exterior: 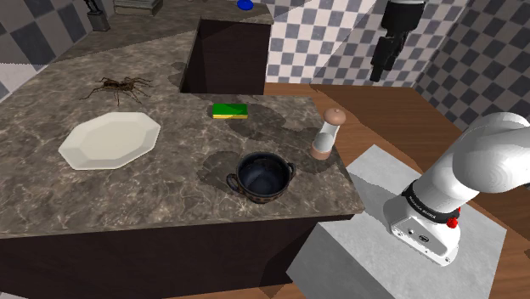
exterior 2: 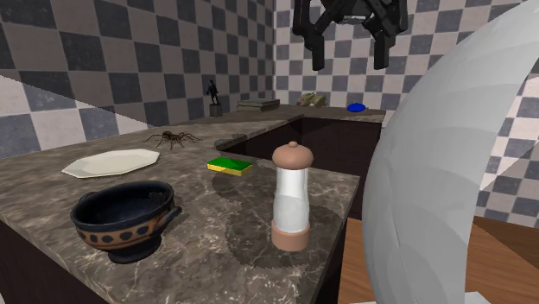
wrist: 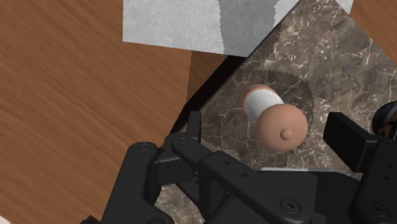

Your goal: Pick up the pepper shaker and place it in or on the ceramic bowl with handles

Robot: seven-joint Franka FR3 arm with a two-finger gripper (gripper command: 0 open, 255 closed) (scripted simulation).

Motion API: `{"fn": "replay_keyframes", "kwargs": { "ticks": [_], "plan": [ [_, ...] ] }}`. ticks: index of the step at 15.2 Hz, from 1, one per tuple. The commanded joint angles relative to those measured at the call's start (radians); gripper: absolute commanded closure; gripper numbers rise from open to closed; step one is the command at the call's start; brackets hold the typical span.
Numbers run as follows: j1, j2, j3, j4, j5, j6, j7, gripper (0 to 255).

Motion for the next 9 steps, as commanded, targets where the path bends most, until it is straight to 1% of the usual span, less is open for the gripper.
{"fn": "replay_keyframes", "kwargs": {
  "ticks": [1,5,9],
  "plan": [
    [0.000,0.000,0.000,0.000,0.000,0.000,0.000,0],
    [0.024,-0.004,0.000,-0.127,0.067,0.172,0.008,0],
    [0.057,0.024,0.005,-0.233,0.142,0.357,0.007,0]
  ]
}}
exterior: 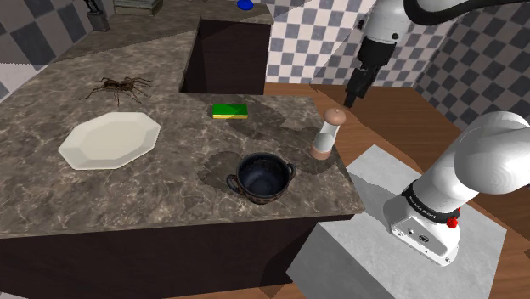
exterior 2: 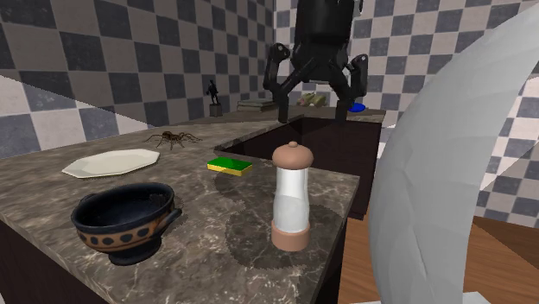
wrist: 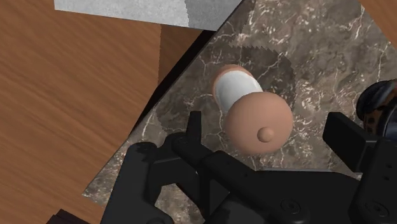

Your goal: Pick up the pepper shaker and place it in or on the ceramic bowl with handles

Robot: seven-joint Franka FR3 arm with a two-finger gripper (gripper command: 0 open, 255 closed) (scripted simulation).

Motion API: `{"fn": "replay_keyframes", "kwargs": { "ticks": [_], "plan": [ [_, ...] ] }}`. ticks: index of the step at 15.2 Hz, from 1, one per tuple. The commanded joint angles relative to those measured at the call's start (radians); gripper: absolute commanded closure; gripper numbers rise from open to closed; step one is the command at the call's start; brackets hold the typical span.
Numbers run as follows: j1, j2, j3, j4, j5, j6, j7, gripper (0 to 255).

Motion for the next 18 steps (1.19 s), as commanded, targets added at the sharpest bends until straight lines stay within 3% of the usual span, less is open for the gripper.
{"fn": "replay_keyframes", "kwargs": {
  "ticks": [1,9,17,18],
  "plan": [
    [0.019,0.029,0.002,-0.047,0.040,0.105,-0.004,0],
    [0.032,0.074,0.015,-0.130,0.063,0.237,-0.009,0],
    [0.032,0.074,0.015,-0.130,0.063,0.237,-0.009,0],
    [0.032,0.074,0.015,-0.130,0.063,0.237,-0.009,255]
  ]
}}
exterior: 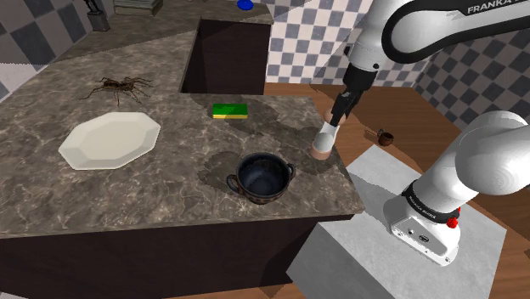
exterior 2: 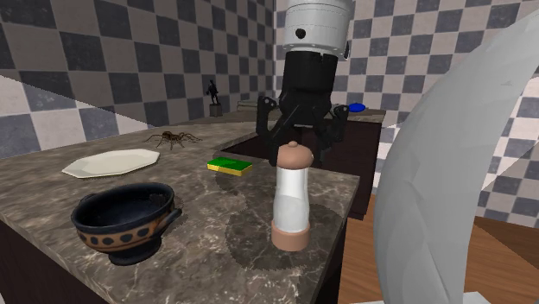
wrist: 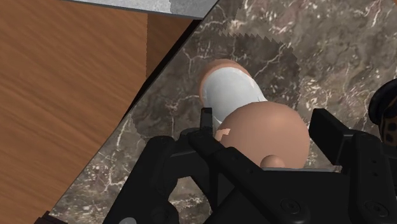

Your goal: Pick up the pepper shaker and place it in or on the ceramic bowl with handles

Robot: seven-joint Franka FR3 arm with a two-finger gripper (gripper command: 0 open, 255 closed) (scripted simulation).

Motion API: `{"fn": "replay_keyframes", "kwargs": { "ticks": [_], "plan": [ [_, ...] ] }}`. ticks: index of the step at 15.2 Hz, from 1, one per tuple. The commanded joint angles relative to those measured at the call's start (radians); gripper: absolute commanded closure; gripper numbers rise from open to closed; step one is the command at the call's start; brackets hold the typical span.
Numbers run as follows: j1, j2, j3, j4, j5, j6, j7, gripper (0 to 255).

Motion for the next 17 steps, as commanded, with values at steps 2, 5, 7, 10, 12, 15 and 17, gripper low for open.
{"fn": "replay_keyframes", "kwargs": {
  "ticks": [2,5,7,10,12,15,17],
  "plan": [
    [0.000,0.001,0.000,-0.001,0.000,0.000,0.000,255],
    [0.000,0.000,0.000,-0.001,0.000,0.000,0.000,255],
    [0.000,0.000,0.000,-0.001,0.000,0.000,0.000,255],
    [-0.001,-0.007,0.000,0.009,-0.002,-0.017,0.002,255],
    [-0.002,-0.020,-0.002,0.028,-0.005,-0.049,0.006,255],
    [-0.004,-0.037,-0.003,0.059,-0.010,-0.097,0.011,255],
    [-0.005,-0.046,-0.005,0.081,-0.013,-0.127,0.015,255]
  ]
}}
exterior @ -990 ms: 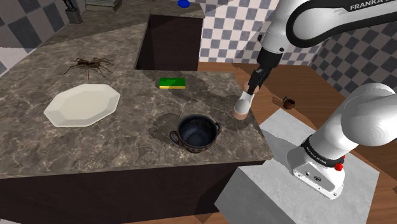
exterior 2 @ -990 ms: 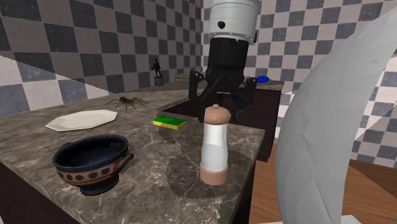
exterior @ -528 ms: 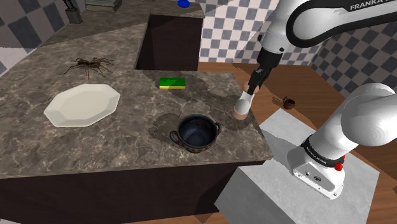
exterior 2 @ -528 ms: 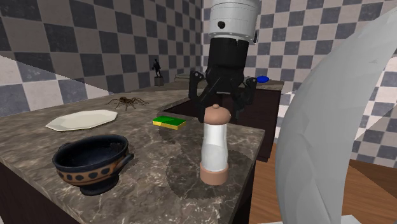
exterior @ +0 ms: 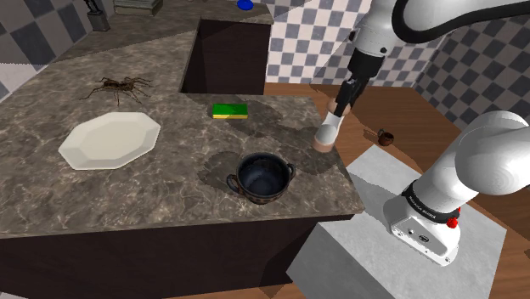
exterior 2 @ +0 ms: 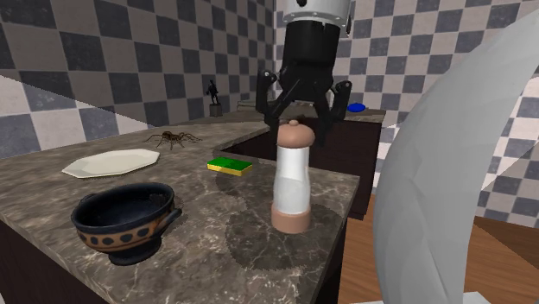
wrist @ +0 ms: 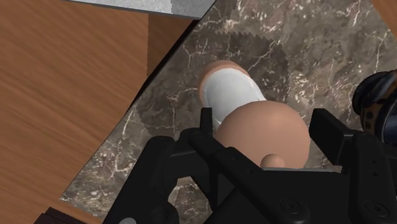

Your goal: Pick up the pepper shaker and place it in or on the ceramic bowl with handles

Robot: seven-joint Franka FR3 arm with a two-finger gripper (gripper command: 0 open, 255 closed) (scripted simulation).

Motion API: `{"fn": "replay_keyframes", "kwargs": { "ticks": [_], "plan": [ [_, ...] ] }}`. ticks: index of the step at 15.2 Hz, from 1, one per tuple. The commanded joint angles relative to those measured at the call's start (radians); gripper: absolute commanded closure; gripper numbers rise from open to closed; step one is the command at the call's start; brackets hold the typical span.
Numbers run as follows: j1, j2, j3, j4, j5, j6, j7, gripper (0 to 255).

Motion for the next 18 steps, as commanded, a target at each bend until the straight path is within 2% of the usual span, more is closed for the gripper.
{"fn": "replay_keyframes", "kwargs": {
  "ticks": [1,18],
  "plan": [
    [-0.001,-0.012,-0.001,0.021,-0.003,-0.033,0.004,255],
    [-0.005,-0.037,-0.012,0.234,-0.019,-0.270,0.030,255]
  ]
}}
